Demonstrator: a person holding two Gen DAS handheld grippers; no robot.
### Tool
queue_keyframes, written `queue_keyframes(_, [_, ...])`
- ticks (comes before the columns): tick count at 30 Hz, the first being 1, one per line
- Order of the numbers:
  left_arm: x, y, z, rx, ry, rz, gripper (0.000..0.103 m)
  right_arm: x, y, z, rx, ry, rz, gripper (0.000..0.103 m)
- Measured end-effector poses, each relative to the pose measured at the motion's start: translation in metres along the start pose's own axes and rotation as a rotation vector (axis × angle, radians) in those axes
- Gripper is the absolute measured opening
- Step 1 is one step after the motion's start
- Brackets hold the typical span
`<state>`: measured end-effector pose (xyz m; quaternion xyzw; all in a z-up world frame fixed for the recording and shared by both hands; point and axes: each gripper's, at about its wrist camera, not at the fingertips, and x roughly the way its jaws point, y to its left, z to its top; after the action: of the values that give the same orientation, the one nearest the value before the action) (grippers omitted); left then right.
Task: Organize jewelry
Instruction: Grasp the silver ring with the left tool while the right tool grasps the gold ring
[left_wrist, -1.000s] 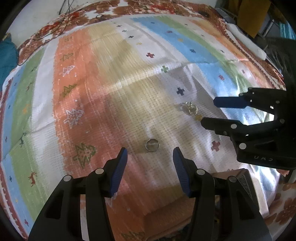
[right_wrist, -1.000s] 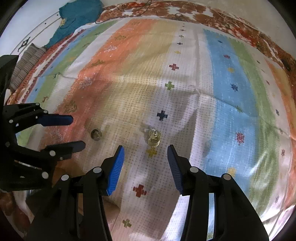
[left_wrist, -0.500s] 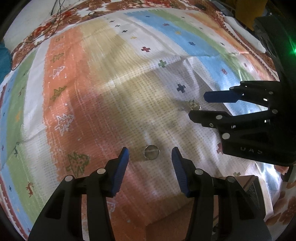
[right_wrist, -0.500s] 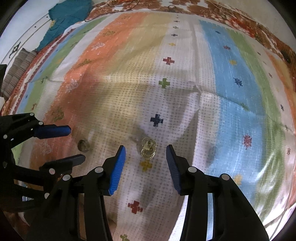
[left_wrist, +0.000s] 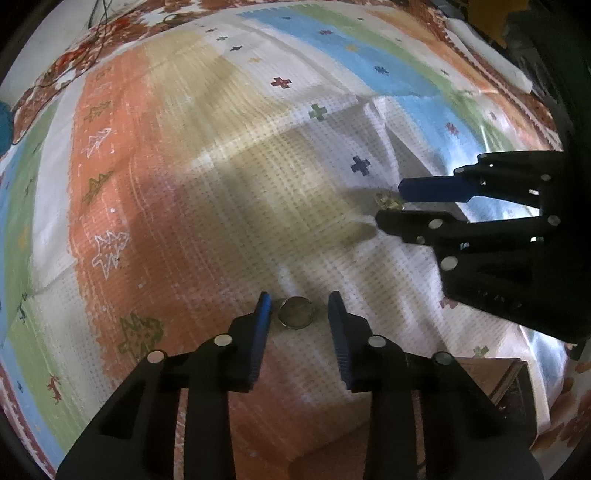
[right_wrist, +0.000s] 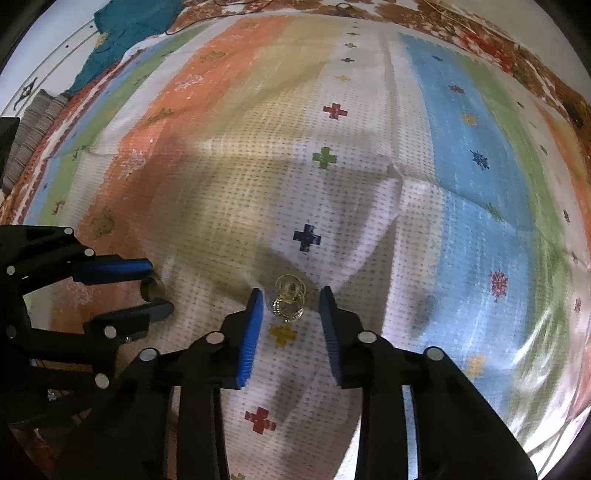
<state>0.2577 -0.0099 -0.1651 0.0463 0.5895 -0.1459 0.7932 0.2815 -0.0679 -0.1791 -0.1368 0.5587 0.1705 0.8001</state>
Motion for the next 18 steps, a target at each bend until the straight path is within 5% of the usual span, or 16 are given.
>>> queue_keyframes(5, [0.001,0.0,-0.001,-0.002,0.001,0.003,0.019,0.001,0.001,-0.002,-0.012,0.003,-0.01,0.018])
queue_keyframes(18, [-0.013,0.004,-0.006,-0.031,-0.008,0.076,0.019,-0.02,0.005,-0.004,-0.009,-0.036,-0.02,0.016])
